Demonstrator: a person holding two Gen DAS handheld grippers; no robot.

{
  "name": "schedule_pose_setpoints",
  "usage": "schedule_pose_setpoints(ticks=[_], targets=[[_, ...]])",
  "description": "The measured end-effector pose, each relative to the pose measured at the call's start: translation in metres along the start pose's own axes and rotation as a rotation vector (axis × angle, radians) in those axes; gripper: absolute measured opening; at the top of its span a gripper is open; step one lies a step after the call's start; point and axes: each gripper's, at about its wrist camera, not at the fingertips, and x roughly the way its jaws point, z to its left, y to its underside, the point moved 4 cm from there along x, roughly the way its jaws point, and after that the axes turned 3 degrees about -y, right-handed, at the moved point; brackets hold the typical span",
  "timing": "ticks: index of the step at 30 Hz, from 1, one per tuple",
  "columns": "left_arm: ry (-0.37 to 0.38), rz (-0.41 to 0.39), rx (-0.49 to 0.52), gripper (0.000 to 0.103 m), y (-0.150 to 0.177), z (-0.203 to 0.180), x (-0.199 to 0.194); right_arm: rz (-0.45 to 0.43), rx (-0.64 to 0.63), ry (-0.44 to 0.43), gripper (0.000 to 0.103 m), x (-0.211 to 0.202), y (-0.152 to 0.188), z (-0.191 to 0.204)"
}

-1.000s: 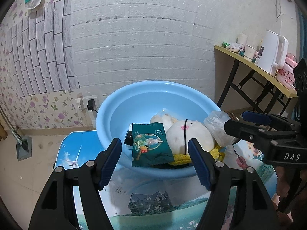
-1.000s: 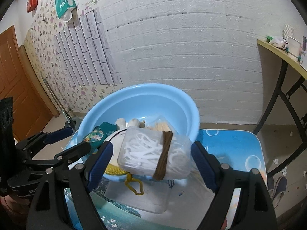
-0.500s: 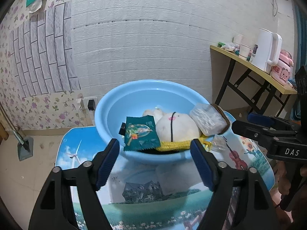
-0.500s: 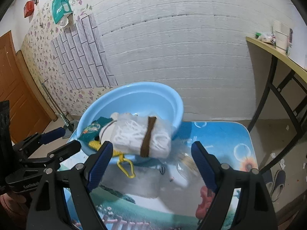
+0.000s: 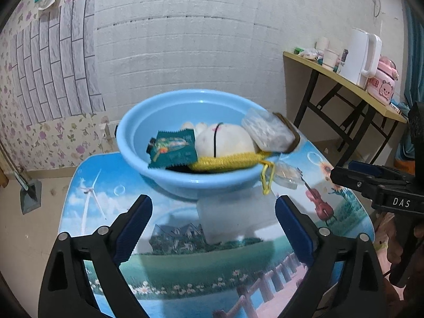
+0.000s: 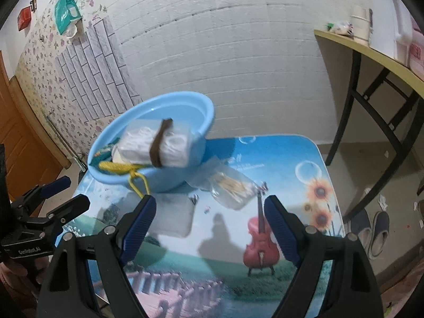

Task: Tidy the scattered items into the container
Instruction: 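Open both tools to drop the packet and strapped box into the basin, then move the right tool to the clear bag of cotton swabs and grasp it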

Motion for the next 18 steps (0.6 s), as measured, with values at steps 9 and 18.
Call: schedule_pose_setpoints(ticks=[9, 18], targets=[[0.042, 0.075, -0.029, 0.099, 0.018, -0.009, 0.021, 0.031, 0.022, 0.028, 0.085, 0.006, 0.009, -0.016], [0.086, 0.133, 0.005, 0.099, 0.03, -0.023, 0.049, 0.084, 0.022, 0.052, 0.085, 0.03, 0.011, -0.028]])
